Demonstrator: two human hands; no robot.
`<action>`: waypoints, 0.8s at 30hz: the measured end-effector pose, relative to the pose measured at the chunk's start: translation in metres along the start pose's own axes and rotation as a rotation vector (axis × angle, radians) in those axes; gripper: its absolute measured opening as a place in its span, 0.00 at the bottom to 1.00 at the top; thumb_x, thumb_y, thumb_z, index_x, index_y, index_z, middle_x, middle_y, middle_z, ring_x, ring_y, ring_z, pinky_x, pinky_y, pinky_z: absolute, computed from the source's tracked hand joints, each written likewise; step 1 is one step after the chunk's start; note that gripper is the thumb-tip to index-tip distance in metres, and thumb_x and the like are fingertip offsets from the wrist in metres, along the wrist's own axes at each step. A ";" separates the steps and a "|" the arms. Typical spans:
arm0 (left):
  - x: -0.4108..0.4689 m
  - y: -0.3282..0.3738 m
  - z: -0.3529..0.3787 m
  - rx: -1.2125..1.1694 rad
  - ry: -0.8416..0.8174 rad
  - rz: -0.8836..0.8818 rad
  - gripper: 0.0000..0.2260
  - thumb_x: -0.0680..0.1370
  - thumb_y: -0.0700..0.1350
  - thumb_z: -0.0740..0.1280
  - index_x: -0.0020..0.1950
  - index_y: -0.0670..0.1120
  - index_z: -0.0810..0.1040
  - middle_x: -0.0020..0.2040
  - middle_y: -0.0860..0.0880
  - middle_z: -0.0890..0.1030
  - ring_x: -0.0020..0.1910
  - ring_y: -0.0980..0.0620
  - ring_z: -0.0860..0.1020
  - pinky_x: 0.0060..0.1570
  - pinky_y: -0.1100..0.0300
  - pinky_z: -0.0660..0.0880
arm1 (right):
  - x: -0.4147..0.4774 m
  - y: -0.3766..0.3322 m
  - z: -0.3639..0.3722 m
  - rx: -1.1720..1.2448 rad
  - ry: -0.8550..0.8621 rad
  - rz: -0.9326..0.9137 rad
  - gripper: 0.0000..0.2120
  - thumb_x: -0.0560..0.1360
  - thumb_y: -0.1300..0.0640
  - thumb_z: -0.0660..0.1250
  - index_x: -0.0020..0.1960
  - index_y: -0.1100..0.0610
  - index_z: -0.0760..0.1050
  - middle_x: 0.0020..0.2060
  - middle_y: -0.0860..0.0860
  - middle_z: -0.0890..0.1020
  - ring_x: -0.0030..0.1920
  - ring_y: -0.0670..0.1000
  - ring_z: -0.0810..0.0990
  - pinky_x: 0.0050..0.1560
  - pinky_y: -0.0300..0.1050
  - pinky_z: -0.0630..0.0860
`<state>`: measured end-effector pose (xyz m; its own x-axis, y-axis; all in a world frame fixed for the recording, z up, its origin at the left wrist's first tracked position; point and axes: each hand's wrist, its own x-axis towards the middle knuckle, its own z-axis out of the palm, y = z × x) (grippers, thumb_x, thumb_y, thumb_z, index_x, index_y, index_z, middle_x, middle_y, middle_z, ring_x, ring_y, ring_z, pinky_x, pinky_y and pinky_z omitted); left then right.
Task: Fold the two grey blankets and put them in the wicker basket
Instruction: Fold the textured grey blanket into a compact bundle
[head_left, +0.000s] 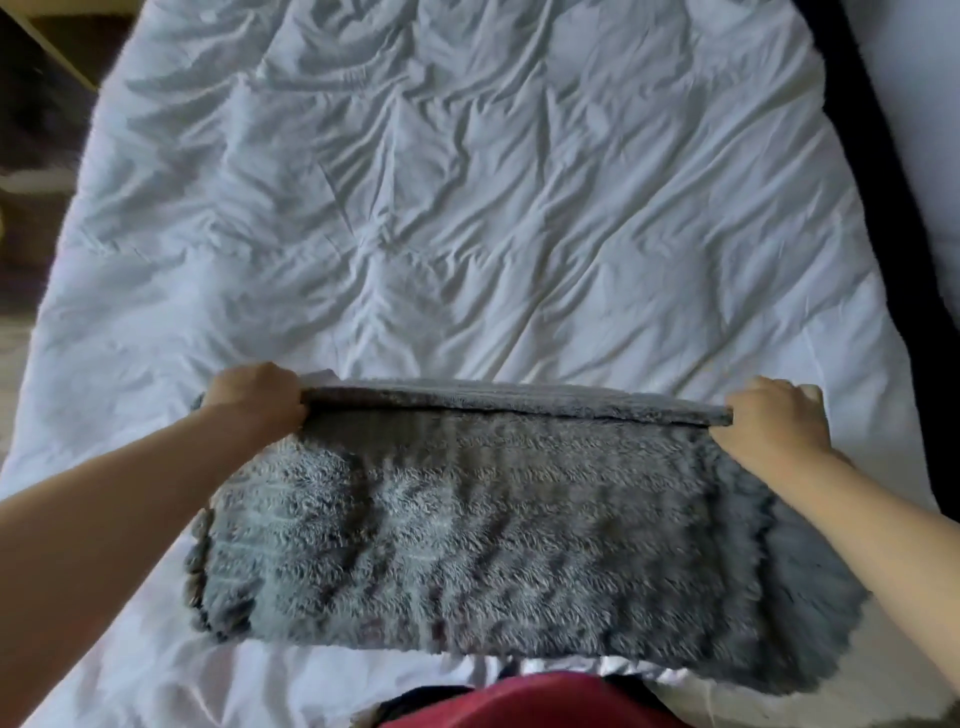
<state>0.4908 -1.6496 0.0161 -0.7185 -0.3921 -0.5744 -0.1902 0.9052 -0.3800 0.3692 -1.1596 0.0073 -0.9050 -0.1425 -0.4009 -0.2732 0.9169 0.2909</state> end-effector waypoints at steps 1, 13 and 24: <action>-0.014 -0.007 0.006 -0.047 -0.025 -0.023 0.10 0.78 0.50 0.59 0.43 0.50 0.78 0.34 0.54 0.77 0.32 0.56 0.76 0.36 0.60 0.75 | -0.015 0.000 0.003 0.014 -0.024 -0.020 0.11 0.73 0.44 0.67 0.50 0.49 0.80 0.47 0.49 0.76 0.54 0.53 0.74 0.54 0.47 0.63; -0.118 0.010 0.087 -0.309 -0.208 -0.167 0.23 0.79 0.44 0.56 0.74 0.45 0.60 0.68 0.41 0.68 0.63 0.40 0.73 0.57 0.47 0.75 | -0.116 -0.003 0.010 0.213 -0.190 0.291 0.24 0.75 0.41 0.63 0.66 0.53 0.73 0.60 0.55 0.75 0.55 0.57 0.78 0.48 0.45 0.77; -0.132 0.001 0.103 -0.375 -0.121 -0.158 0.20 0.76 0.48 0.58 0.69 0.48 0.66 0.67 0.46 0.67 0.65 0.44 0.68 0.63 0.47 0.70 | -0.150 0.004 0.027 0.137 0.002 0.258 0.19 0.80 0.44 0.55 0.56 0.53 0.79 0.60 0.52 0.73 0.58 0.54 0.73 0.56 0.45 0.74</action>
<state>0.6543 -1.6135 0.0165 -0.5814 -0.5268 -0.6201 -0.5378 0.8207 -0.1930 0.5122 -1.1247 0.0455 -0.9394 0.1014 -0.3275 0.0126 0.9648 0.2625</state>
